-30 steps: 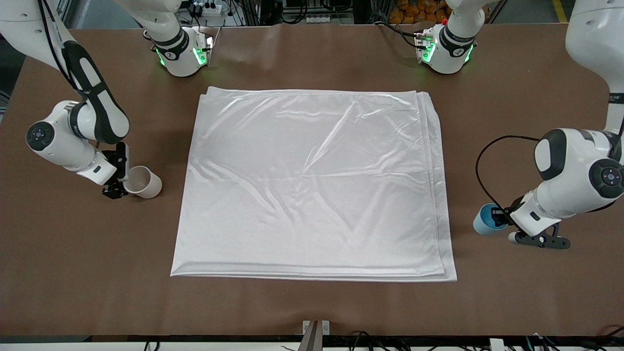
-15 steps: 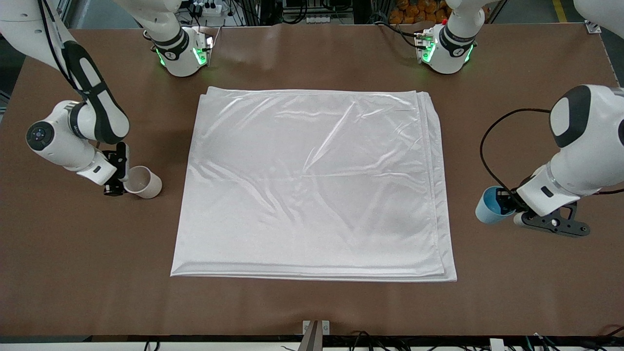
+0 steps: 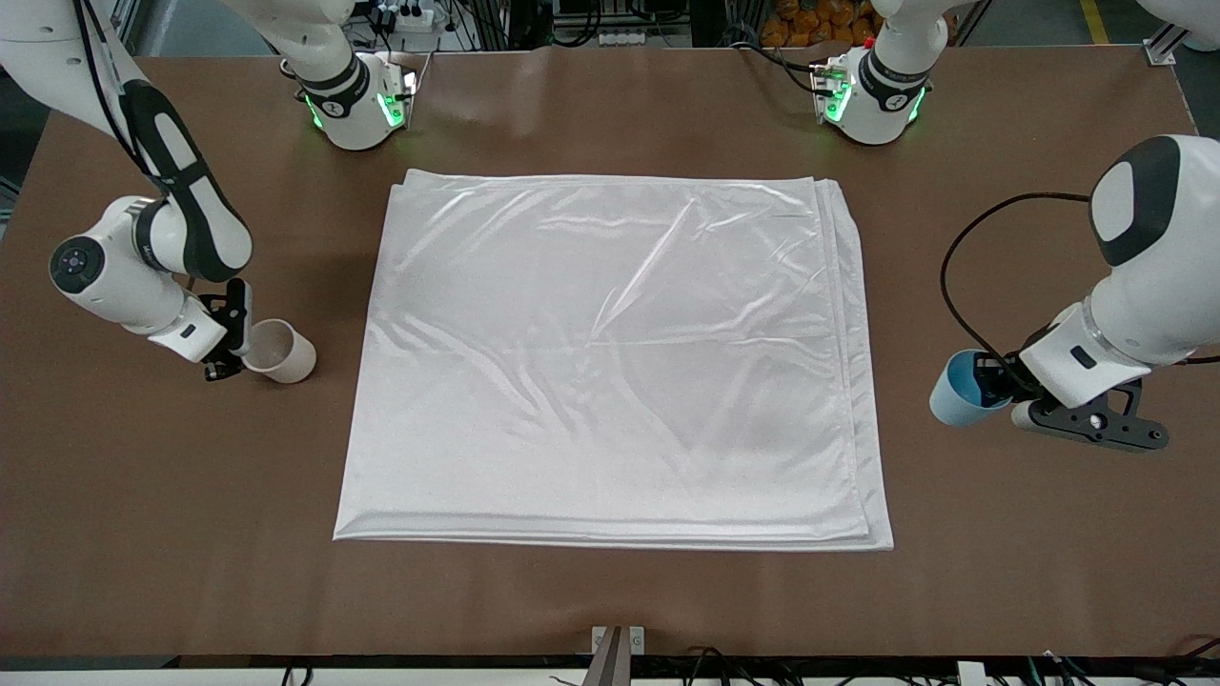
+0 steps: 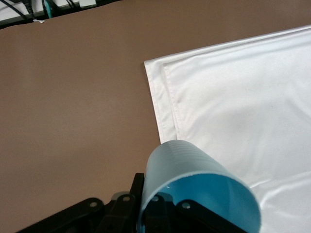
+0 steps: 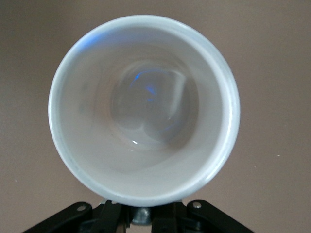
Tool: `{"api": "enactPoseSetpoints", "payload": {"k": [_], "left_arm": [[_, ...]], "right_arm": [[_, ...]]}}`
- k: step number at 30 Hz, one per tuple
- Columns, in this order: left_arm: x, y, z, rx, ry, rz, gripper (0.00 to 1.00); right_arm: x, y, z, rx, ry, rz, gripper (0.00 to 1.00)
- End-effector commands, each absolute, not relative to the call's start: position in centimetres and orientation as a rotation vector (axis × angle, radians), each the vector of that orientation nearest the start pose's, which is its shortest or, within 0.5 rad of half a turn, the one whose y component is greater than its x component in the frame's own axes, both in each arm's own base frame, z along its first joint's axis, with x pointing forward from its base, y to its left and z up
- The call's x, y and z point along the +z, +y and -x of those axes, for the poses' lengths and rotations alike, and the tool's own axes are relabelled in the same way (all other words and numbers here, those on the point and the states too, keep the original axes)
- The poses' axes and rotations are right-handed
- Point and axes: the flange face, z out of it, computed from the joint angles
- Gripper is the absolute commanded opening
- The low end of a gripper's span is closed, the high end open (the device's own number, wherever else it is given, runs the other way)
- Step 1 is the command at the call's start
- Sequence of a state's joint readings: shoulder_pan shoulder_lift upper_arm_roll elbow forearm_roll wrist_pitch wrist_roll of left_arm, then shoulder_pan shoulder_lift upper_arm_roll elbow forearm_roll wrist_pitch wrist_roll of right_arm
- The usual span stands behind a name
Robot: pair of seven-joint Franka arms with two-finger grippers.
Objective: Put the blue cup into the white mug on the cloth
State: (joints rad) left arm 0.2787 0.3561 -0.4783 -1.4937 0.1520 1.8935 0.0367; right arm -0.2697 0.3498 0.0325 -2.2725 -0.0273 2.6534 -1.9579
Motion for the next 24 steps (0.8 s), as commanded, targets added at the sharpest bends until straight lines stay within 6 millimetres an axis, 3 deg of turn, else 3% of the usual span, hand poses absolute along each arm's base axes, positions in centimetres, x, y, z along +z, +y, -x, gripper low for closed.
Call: {"api": "enactPoseSetpoints", "payload": {"k": [1,8,11,15,24], "left_arm": [[49.7,-8.6,-66.1,-0.113,0.400,3.159,0.00],[49.5,-7.6,-66.2,-0.111,0.390,3.162,0.00],[49.5,-7.5,-66.3,-0.111,0.391,3.158,0.00],[49.2,-7.0,-66.4,-0.104,0.391,3.156,0.00],[49.1,-7.1,-66.4,-0.101,0.377,3.165,0.00]], "right_arm": [[21.4,-12.8,-52.2,0.071,2.351,-2.023,0.09],[23.0,-11.7,-52.9,0.136,2.315,-2.043,0.05],[24.3,-9.7,-53.4,0.185,2.313,-2.043,0.02],[24.5,-7.6,-53.9,0.201,2.279,-2.085,0.00],[25.8,0.1,-55.5,0.235,2.242,-2.132,0.00]]}}
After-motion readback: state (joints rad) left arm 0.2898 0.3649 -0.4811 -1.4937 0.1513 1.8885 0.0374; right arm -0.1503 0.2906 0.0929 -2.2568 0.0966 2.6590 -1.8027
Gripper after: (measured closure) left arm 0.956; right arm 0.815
